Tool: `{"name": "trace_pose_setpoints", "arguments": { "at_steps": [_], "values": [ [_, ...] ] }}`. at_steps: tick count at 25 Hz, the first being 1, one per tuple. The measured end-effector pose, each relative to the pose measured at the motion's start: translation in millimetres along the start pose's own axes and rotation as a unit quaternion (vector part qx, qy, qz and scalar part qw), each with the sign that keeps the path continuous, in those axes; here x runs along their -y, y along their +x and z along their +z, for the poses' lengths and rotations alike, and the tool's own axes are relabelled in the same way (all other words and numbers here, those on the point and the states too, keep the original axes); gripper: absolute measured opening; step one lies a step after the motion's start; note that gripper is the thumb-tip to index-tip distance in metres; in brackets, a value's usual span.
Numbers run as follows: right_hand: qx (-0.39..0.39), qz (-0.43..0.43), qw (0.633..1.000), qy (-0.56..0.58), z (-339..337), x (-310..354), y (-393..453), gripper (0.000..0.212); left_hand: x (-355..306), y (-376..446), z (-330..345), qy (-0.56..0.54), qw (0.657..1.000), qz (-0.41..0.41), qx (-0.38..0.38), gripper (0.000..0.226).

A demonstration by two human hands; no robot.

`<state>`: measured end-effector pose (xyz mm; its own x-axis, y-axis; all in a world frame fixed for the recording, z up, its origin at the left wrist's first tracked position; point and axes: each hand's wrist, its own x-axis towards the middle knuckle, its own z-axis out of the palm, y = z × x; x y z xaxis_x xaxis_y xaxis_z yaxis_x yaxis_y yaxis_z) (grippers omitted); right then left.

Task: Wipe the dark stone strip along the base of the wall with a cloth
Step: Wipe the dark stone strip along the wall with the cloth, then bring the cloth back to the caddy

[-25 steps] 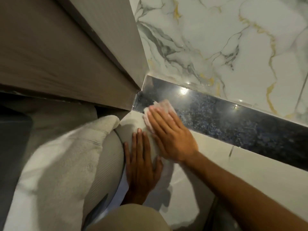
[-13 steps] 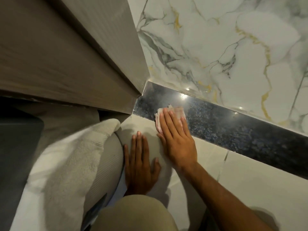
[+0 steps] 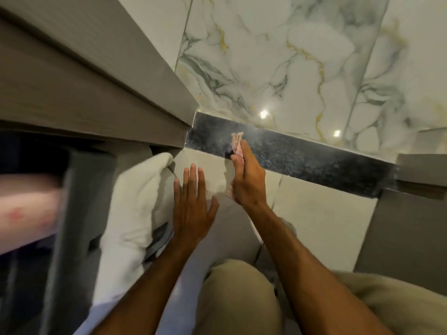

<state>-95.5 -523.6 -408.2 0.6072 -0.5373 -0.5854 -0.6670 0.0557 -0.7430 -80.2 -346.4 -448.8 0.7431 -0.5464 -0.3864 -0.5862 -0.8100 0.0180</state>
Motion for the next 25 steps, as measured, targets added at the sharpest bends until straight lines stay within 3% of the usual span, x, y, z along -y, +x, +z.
{"name": "trace_pose_setpoints", "arguments": {
  "at_steps": [3,7,9,11,13,17,19,22,25],
  "values": [
    [0.02,0.016,1.0,0.012,-51,74,-78,0.057,-19,-40,-121,0.018,0.999,0.011,-0.034,0.069],
    [0.019,0.017,0.999,-0.019,-109,178,-192,0.059,-38,-119,-288,-0.071,0.997,0.032,-0.004,0.075],
    [0.011,0.0,0.999,-0.036,-123,215,-238,0.059,-38,-158,-340,-0.096,0.994,0.045,-0.012,0.075],
    [0.005,-0.012,0.999,-0.05,-131,257,-282,0.059,-26,-199,-382,-0.081,0.995,0.05,0.031,0.076],
    [0.005,-0.021,0.998,-0.055,-124,287,-323,0.056,-2,-236,-402,-0.048,0.995,0.055,0.072,0.081],
    [0.011,-0.056,0.996,-0.071,-78,310,-372,0.039,86,-278,-398,-0.062,0.995,0.049,0.068,0.081],
    [0.007,-0.059,0.994,-0.086,-33,306,-389,0.031,147,-289,-383,-0.031,0.997,0.041,0.056,0.081],
    [0.009,-0.044,0.993,-0.111,47,290,-408,0.038,228,-294,-360,-0.002,0.998,0.029,0.063,0.082],
    [0.053,-0.038,0.992,-0.108,127,265,-417,0.029,282,-281,-328,-0.015,0.999,0.037,0.036,0.081]
  ]
}}
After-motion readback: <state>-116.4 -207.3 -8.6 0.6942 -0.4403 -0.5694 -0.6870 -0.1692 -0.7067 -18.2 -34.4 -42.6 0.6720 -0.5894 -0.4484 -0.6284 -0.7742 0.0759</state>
